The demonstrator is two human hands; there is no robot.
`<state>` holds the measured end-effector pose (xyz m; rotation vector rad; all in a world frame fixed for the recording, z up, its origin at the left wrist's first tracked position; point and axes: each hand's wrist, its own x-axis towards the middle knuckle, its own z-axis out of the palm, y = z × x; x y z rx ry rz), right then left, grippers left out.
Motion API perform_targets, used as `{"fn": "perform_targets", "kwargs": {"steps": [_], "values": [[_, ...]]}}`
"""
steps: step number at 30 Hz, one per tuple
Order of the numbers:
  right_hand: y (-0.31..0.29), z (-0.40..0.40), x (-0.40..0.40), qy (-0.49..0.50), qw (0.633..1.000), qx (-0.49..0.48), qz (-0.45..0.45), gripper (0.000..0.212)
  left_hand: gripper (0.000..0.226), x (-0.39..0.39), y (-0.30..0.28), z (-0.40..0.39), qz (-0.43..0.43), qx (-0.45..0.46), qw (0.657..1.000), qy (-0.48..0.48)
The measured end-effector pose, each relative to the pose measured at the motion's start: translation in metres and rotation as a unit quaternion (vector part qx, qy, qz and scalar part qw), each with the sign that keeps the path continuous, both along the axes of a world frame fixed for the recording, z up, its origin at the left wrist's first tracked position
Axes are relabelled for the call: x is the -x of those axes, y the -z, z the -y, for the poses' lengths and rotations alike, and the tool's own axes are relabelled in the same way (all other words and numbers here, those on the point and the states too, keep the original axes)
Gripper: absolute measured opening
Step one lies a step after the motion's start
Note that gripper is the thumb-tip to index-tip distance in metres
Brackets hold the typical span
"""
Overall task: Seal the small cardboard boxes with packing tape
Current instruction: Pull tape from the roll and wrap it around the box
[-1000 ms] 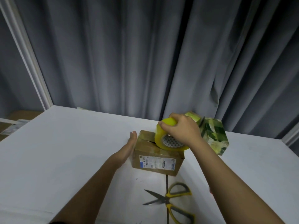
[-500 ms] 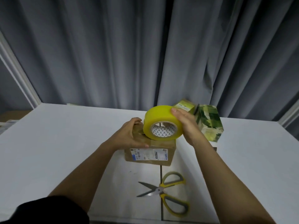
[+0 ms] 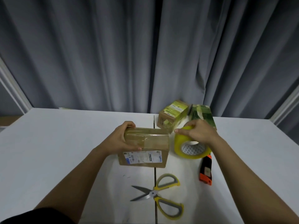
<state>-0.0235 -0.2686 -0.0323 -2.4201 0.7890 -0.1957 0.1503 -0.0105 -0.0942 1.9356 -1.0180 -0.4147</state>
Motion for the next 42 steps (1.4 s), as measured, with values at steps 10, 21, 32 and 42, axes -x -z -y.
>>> {"fn": "perform_targets", "kwargs": {"steps": [10, 21, 32, 42], "values": [[0.020, 0.002, -0.018, 0.017, 0.995, 0.057, -0.076, 0.065, 0.087, -0.004, 0.002, 0.001, 0.016, -0.035, 0.999, -0.005], [0.040, -0.003, -0.025, 0.015, 0.983, 0.129, -0.127, 0.076, 0.099, 0.007, -0.020, 0.011, 0.284, -0.360, 0.888, 0.031], [0.050, -0.001, -0.022, 0.015, 0.986, 0.132, -0.103, 0.074, 0.056, 0.071, 0.009, 0.050, 0.368, -0.200, 0.908, 0.030], [0.046, -0.010, -0.020, 0.014, 0.988, 0.115, -0.102, 0.073, 0.096, 0.071, 0.002, 0.048, 0.208, -0.335, 0.872, -0.288]]}}
